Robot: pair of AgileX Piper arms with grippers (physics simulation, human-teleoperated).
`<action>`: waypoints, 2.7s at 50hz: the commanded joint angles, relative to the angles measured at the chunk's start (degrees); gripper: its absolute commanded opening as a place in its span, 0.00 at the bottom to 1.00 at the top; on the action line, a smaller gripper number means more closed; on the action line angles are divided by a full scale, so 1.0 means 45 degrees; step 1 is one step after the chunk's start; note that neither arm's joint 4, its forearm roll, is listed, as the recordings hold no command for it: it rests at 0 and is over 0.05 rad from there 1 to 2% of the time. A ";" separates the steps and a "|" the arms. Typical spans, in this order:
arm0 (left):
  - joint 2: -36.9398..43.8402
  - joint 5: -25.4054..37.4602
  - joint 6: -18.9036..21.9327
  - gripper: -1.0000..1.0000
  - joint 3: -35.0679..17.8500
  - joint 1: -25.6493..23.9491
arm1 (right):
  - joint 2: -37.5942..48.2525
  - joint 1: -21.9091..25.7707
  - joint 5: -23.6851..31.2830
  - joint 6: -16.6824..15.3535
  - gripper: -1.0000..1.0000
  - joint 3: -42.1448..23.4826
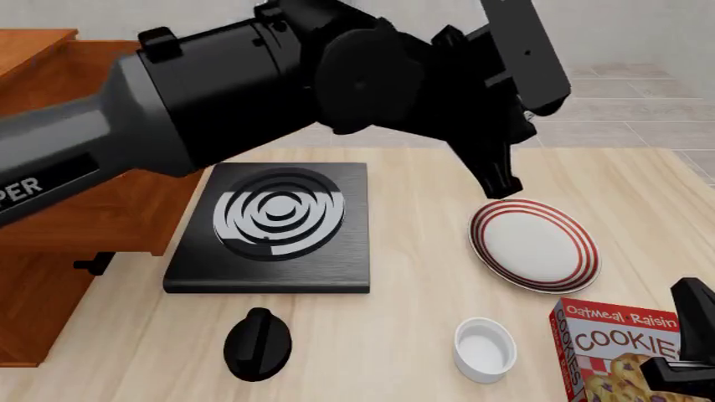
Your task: Pick the akita bowl in the top layer of the wooden cabinet and place it on the plate.
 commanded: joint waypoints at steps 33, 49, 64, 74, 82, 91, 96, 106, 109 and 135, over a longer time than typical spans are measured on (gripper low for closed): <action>0.1807 -0.1770 0.0164 0.00 -0.0131 -0.0434 | -0.0088 -0.0021 0.0082 0.0110 0.00 0.0003; 0.2709 -0.2104 0.0059 0.00 -0.0676 -0.0575 | 0.0095 -0.0008 -0.0082 0.0111 0.00 0.0007; 0.3797 -0.2427 -0.0084 0.00 -0.1402 -0.0840 | 0.0450 -0.0014 -0.0399 0.0153 0.00 0.0007; 0.4288 -0.2391 -0.0428 0.00 -0.2259 -0.0797 | 0.0551 0.0020 -0.0482 0.0139 0.00 0.0007; 0.4694 -0.2713 -0.0432 0.00 -0.2202 -0.0780 | 0.0221 0.0031 -0.0144 0.0147 0.00 0.0005; 0.4915 -0.3065 -0.0505 0.00 -0.2009 -0.0818 | 0.0372 0.0040 -0.0303 0.0146 0.00 0.0008; 0.4950 -0.3214 -0.0481 0.00 -0.1869 -0.0810 | 0.0436 0.0040 -0.0367 0.0161 0.00 0.0009; 0.5732 -0.3187 -0.0530 0.00 -0.2672 -0.0876 | 0.0773 0.0058 -0.0695 0.0177 0.00 0.0009; 0.5977 -0.3204 -0.0537 0.00 -0.2880 -0.0909 | 0.0554 0.0061 -0.0479 0.0185 0.00 0.0007; 0.6978 -0.3157 -0.0647 0.00 -0.3720 -0.0660 | 0.0721 0.0124 -0.0665 0.0263 0.00 0.0017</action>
